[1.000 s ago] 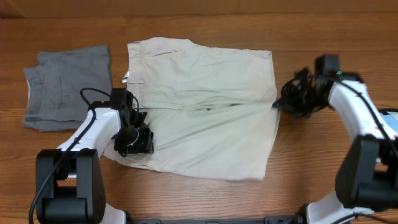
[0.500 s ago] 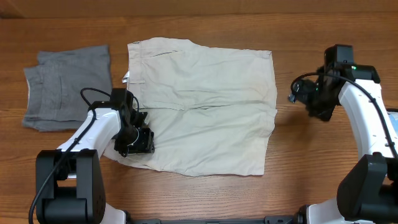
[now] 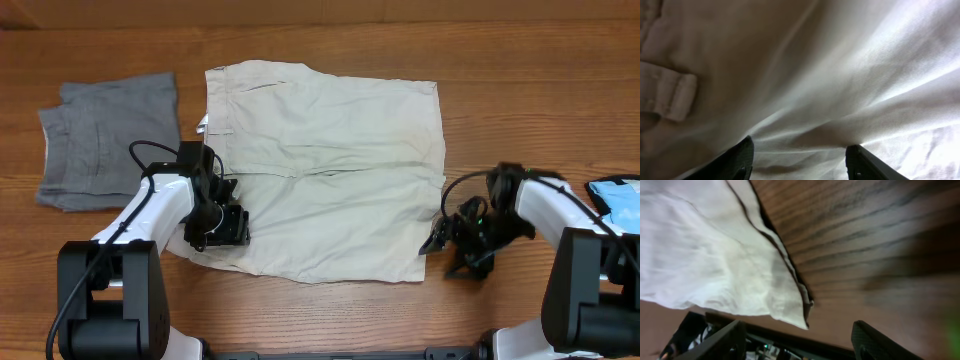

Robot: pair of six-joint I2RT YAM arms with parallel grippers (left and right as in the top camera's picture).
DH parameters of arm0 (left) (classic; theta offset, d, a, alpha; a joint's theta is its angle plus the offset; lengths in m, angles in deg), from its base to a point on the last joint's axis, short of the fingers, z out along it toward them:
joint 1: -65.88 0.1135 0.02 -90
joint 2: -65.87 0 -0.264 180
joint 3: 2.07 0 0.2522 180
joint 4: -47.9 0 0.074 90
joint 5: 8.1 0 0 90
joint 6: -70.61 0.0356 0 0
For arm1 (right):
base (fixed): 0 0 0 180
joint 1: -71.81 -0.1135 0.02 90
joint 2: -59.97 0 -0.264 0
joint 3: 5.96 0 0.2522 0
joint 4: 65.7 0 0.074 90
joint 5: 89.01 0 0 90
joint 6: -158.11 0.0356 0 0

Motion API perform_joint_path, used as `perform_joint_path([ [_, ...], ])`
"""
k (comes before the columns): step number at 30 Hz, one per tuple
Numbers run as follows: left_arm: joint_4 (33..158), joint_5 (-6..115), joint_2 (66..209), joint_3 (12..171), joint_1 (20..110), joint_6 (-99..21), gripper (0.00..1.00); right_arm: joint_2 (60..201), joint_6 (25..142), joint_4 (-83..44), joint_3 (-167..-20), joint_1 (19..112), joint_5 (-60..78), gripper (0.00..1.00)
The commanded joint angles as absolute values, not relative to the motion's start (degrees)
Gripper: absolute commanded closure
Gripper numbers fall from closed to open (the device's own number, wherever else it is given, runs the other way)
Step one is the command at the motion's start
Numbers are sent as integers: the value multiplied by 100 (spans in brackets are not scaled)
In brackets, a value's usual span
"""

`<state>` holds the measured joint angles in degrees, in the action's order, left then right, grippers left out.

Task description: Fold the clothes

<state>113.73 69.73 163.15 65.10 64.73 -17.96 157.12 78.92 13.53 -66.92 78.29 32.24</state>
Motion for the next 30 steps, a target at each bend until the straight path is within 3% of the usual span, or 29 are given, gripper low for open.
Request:
perform_joint_path([
  [1,11306,7284,16328,6674,6510,-1831,36,15738,7783,1056,-6253,7818,3943,28],
  [10,11406,7284,16328,6886,6513,-1831,36,15738,8148,481,-5813,7818,4218,43],
  [13,11417,7282,16328,6938,6510,-1833,36,15738,8344,265,-5796,7818,4203,56],
  [16,11489,7286,16328,6987,6513,-1829,36,15738,8404,129,-5794,7818,4205,75],
  [18,11520,7288,16328,7011,6513,-1829,36,15734,8395,77,-5800,7820,4196,93],
  [19,11522,7288,16328,7011,6513,-1829,36,15709,8373,81,-5826,7820,4148,96],
  [30,11583,7330,16328,7011,6513,-1809,32,13989,8524,1994,-7656,8023,1917,96],
])
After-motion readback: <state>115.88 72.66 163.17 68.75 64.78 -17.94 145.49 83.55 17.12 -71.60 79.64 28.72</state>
